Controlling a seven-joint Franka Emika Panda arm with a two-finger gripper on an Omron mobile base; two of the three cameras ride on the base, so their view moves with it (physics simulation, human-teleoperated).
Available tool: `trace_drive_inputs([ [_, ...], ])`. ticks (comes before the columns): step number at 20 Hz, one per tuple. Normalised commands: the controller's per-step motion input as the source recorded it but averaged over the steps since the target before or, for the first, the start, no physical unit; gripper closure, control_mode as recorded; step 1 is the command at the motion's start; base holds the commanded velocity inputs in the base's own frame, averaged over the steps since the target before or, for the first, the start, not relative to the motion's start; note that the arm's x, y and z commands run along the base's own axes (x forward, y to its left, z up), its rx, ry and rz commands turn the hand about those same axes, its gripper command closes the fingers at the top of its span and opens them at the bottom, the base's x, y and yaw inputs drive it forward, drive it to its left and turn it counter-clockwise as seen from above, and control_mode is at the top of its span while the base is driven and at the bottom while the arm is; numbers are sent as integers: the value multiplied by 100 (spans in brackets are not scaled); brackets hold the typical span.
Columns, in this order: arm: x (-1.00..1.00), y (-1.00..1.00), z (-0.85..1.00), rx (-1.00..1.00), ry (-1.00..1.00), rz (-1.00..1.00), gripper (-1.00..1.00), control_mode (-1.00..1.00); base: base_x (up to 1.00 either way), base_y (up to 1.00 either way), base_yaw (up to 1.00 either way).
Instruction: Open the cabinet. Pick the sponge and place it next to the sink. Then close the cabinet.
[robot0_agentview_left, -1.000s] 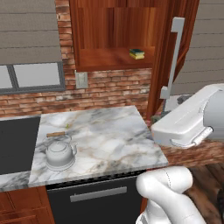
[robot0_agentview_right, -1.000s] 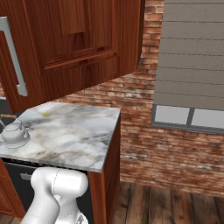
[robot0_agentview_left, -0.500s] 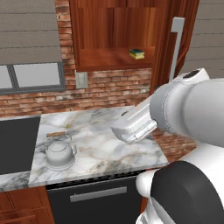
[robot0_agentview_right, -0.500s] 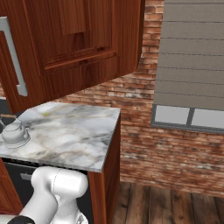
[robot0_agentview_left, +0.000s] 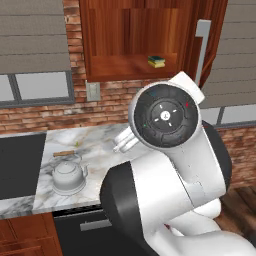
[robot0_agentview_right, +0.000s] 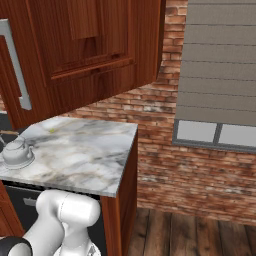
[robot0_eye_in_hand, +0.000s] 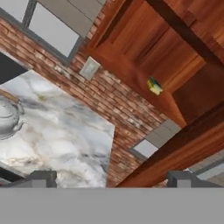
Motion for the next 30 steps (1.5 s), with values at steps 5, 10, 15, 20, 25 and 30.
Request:
trace_drive_inputs([
  [5,46,-11,-18,-23,10,-33,-100,-100,0,0,0],
  [10,59,0,0,-22,4,-28,-100,-100,0,0,0],
  [15,66,0,-2,-19,0,-21,-100,-100,0,0,0],
  [20,28,-26,-3,-9,0,-18,-100,-100,0,0,0],
  [25,-16,-73,0,-2,0,-21,-100,-100,0,0,0],
  [30,-48,-94,0,0,0,-25,-100,-100,0,0,0],
])
